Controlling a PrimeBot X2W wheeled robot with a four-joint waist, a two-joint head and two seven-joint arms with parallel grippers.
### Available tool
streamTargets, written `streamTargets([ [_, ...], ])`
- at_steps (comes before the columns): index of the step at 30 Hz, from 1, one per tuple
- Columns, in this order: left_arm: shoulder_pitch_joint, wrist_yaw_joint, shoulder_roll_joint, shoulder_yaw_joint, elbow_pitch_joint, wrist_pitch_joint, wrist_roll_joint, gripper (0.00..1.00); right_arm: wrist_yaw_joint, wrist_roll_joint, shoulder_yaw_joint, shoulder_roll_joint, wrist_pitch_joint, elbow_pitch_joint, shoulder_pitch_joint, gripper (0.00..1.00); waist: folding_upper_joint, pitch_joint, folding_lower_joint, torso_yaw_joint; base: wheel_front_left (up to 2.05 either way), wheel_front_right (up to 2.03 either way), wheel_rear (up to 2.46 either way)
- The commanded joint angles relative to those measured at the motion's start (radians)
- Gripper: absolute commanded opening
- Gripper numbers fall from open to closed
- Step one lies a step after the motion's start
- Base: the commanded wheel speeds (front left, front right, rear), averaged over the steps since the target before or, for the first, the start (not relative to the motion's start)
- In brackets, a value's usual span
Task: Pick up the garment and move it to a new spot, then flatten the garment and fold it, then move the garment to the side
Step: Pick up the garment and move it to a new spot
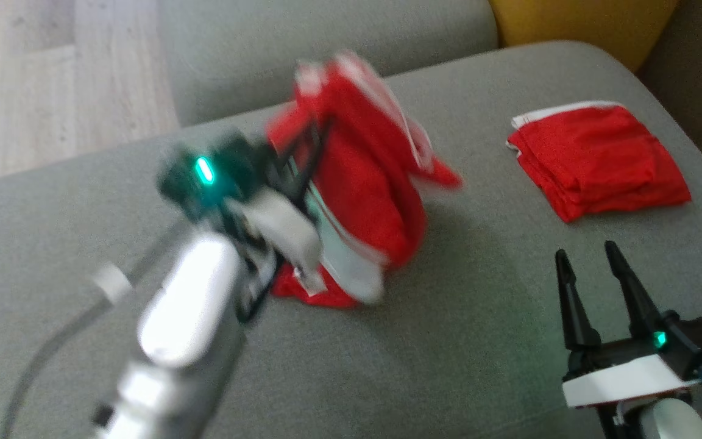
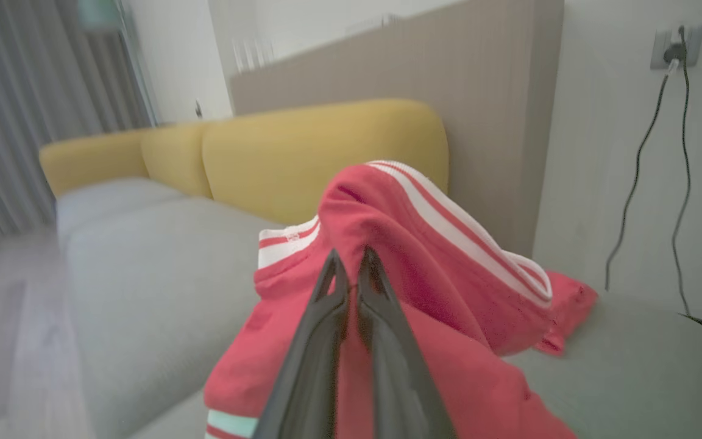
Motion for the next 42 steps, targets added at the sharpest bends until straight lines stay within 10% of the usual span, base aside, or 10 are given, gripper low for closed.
streamTargets([
  [1, -0.001, 0.003, 0.020, 0.023, -0.009, -0.005, -0.011, 0.00, 0.007, 0.005, 0.025, 0.003, -0.011, -0.035, -0.039, 1.00, -0.0001, 0.032, 0.0002, -0.022, 0.00, 0.00, 0.00],
  [8, 0.166, 0.047, -0.026, -0.067, 0.176, -0.117, -0.028, 0.00, 0.007, 0.016, 0.039, 0.010, -0.011, -0.021, -0.065, 1.00, -0.0001, 0.095, 0.0002, -0.034, 0.00, 0.00, 0.00],
  [9, 0.177, 0.062, -0.030, -0.068, 0.198, -0.137, -0.038, 0.27, 0.007, 0.018, 0.037, 0.010, -0.011, -0.018, -0.065, 1.00, -0.0001, 0.094, 0.0002, -0.032, 0.00, 0.00, 0.00],
  [10, 0.188, 0.075, -0.033, -0.071, 0.215, -0.157, -0.049, 1.00, 0.007, 0.019, 0.033, 0.010, -0.011, -0.015, -0.062, 1.00, -0.0001, 0.090, 0.0002, -0.028, 0.00, 0.00, 0.00],
  [18, 0.297, 0.198, -0.037, -0.107, 0.175, -0.311, -0.173, 1.00, 0.007, 0.011, -0.002, 0.016, -0.011, 0.022, 0.002, 1.00, -0.0001, -0.025, 0.0002, 0.058, 0.00, 0.00, 0.00],
  [27, 0.518, 0.317, -0.031, 0.095, -0.162, -0.321, -0.100, 1.00, 0.007, 0.009, -0.028, 0.044, -0.011, 0.041, 0.045, 1.00, -0.0001, -0.116, 0.0002, 0.179, 0.00, 0.00, 0.00],
  [42, 0.794, 0.269, -0.030, 0.273, -0.357, -0.321, 0.068, 1.00, 0.007, -0.007, -0.023, 0.074, -0.011, 0.061, 0.123, 1.00, -0.0001, -0.160, 0.0002, 0.255, 0.00, 0.00, 0.00],
])
